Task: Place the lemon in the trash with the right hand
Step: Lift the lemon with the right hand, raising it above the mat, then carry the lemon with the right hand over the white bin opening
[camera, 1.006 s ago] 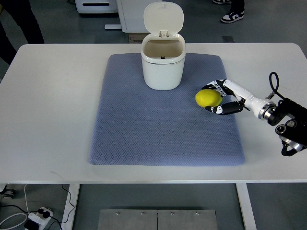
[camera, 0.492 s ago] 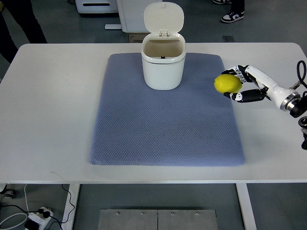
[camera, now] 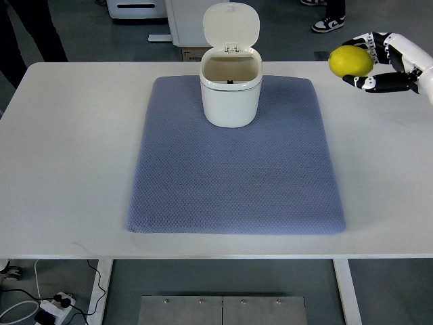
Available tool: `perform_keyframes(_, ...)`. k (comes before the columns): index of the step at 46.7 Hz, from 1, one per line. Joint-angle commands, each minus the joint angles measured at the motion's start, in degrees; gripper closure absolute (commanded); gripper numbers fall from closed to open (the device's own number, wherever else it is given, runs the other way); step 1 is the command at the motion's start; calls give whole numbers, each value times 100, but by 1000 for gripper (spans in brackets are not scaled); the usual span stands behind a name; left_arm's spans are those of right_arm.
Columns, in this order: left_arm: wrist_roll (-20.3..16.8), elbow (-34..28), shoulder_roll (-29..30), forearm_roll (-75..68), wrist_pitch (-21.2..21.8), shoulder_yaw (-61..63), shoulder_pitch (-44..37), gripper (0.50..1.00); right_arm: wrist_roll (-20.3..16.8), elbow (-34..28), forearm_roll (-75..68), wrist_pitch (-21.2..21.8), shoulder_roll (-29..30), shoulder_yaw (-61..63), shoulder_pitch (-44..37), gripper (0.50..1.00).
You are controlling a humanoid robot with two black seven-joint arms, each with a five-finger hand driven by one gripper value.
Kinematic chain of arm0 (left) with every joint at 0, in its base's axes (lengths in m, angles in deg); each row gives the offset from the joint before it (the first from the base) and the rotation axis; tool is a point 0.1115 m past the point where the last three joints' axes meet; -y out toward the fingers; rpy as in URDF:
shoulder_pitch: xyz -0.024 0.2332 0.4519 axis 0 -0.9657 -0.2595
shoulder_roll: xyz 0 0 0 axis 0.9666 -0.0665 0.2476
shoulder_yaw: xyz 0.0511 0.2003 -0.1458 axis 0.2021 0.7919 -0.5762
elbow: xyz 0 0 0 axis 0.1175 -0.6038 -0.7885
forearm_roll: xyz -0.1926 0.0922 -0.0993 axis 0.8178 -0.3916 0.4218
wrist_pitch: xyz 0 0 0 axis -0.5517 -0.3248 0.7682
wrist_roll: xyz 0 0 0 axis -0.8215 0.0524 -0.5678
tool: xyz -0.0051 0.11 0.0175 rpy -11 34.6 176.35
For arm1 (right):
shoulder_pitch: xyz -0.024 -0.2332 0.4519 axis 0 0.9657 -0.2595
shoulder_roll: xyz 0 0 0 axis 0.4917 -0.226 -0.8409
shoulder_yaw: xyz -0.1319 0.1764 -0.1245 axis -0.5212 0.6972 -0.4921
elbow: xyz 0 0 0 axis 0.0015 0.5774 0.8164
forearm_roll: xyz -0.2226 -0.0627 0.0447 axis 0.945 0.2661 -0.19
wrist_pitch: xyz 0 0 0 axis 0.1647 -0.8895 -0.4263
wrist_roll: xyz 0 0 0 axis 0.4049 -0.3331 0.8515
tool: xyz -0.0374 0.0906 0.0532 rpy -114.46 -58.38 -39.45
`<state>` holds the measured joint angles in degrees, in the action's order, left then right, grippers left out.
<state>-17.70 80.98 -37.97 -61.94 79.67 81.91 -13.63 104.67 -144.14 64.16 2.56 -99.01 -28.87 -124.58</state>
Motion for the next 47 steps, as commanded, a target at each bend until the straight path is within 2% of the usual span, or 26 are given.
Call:
perform_keyframes(1, 0, 0, 0, 0, 3, 0, 0, 500, -7, -85, -102, 12, -19, -246, -285, 1000)
perform_keyframes(10, 0, 0, 0, 0, 3, 0, 0, 500, -16, -138, -427, 12, 139, -1019, -1102, 1000)
perform_keyframes(21, 0, 0, 0, 0, -6, 0, 0, 500, -42, -33, -823, 3, 903, -1793, -1946, 1000)
perform_keyframes(40, 0, 0, 0, 0, 3, 0, 0, 500, -613, 749, -1544, -32, 2222, -2303, -2324, 1000)
perform_keyframes(47, 0, 0, 0, 0, 3, 0, 0, 500, -824, 996, -1755, -32, 2530, -2373, -2359, 1000)
